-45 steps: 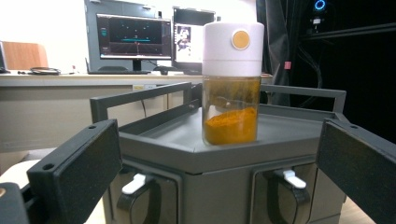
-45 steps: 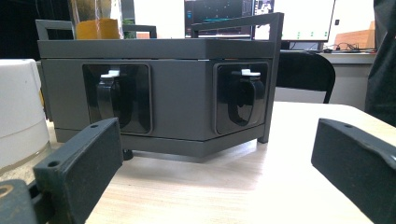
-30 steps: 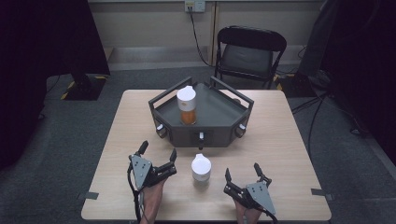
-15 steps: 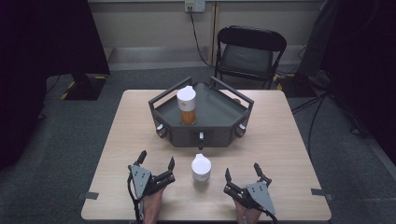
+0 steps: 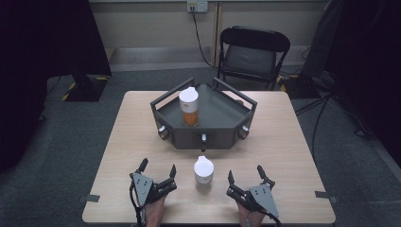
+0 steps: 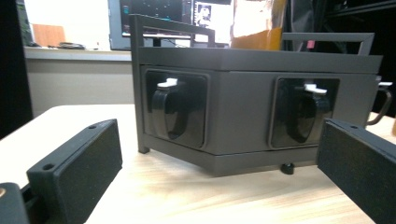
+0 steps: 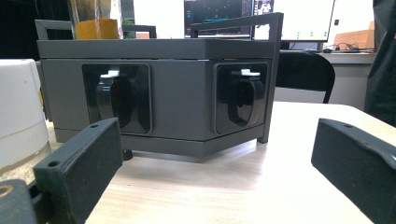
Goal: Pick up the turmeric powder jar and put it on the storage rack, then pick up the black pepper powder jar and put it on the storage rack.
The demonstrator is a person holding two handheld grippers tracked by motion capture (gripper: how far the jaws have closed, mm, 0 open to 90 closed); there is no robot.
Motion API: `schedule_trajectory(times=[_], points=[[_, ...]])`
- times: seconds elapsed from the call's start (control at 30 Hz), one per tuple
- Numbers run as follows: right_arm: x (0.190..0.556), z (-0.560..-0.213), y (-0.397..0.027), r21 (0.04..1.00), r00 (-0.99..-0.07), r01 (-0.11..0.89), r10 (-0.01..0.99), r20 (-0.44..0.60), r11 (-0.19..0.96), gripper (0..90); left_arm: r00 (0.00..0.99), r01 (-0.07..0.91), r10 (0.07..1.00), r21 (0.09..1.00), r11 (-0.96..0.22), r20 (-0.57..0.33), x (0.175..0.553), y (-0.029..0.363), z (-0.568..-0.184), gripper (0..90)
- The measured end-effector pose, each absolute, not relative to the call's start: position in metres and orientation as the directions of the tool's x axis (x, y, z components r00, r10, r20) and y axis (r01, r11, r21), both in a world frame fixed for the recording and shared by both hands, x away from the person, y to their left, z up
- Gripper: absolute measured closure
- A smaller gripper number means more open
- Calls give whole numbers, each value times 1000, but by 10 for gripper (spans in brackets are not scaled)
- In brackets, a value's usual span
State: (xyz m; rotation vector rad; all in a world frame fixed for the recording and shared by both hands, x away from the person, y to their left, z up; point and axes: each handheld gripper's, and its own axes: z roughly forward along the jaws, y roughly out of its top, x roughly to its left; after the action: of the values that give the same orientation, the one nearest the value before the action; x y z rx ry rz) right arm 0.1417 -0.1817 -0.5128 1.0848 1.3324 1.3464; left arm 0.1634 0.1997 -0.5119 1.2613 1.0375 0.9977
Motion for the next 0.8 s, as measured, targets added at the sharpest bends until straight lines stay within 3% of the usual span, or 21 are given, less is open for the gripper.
schedule_trajectory(times=[0.8], points=[[142, -513, -182, 1000, -189, -28, 982, -17, 12, 10, 222, -19, 975, 1000, 16, -11, 161, 195, -516, 2]])
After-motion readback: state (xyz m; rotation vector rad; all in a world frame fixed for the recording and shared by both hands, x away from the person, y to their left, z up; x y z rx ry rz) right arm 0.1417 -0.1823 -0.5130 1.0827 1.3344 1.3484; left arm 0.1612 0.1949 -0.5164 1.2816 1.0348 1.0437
